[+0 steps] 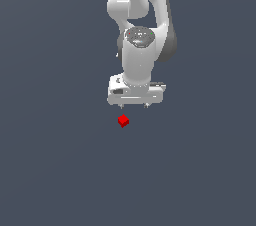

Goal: Pick up the red cube and move it to a goal position.

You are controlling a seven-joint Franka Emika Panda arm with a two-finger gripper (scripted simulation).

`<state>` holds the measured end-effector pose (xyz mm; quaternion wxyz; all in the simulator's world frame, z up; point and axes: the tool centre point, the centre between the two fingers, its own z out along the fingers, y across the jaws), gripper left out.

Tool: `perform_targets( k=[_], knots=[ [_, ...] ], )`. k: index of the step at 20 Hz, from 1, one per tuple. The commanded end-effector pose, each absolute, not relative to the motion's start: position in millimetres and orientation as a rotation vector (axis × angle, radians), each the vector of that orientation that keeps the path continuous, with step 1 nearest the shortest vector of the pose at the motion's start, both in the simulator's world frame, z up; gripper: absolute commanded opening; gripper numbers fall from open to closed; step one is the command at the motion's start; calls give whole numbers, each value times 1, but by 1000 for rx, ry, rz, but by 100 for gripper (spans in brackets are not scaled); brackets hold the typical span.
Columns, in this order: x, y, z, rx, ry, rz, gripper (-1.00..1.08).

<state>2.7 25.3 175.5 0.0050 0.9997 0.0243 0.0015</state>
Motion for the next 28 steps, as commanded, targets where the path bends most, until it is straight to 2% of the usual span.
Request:
perform_targets(
  k=[1, 13, 28],
  knots=[
    [3, 25, 175, 3131, 76, 5, 100],
    [-3, 19, 152, 3126, 217, 4, 100],
    [-15, -8, 66, 3056, 723, 2, 100]
  ],
)
